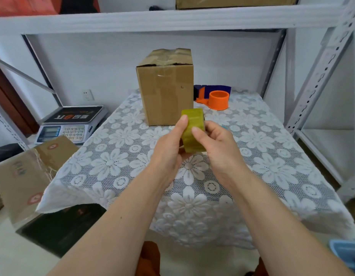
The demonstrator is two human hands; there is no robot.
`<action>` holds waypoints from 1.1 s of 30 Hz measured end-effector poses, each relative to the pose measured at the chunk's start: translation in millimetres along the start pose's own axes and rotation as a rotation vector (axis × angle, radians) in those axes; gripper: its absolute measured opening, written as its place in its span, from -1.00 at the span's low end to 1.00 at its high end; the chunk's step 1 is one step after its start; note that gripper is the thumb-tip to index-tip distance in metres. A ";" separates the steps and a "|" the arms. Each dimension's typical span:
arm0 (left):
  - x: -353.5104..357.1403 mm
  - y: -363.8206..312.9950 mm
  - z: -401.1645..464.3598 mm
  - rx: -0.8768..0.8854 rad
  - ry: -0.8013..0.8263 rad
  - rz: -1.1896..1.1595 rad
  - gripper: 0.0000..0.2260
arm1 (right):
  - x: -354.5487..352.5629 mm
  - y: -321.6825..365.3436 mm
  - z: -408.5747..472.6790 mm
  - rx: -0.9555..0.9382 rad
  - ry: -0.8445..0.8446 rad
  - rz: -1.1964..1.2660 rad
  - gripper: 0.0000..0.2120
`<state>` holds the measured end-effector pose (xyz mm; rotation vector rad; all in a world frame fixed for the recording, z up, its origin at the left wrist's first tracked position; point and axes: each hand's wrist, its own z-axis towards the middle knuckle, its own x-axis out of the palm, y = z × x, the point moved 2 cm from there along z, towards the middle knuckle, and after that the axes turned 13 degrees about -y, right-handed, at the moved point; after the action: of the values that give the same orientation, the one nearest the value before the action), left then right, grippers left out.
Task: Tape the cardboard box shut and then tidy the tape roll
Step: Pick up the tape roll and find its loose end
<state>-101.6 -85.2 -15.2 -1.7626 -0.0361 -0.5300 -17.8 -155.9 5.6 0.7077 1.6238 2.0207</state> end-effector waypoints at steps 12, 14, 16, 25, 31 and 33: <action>-3.7 -6.0 1.2 0.164 0.068 0.190 -0.04 | -9.7 1.2 5.3 0.114 -0.140 0.012 -0.65; -5.0 -7.1 0.2 0.235 0.144 0.271 -0.05 | -11.1 2.7 3.8 0.105 -0.109 -0.020 -0.62; -6.3 -8.9 -1.5 0.268 0.200 0.286 -0.12 | -10.7 3.2 2.5 0.069 -0.070 -0.089 -0.64; -14.3 -14.1 0.0 0.123 0.288 0.155 -0.32 | -13.2 6.0 3.8 0.070 0.154 -0.042 -0.78; -17.0 -16.6 3.2 0.167 -0.030 0.150 -0.38 | -11.2 4.1 6.7 -0.004 0.134 -0.011 -0.78; -15.8 -20.6 1.3 0.166 -0.006 0.098 -0.54 | -9.2 3.0 5.2 -0.051 0.168 -0.098 -0.80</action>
<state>-121.5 -74.5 -2.3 -1.5950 0.0013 -0.4379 -7.5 -158.5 8.4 0.4411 1.6579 2.0901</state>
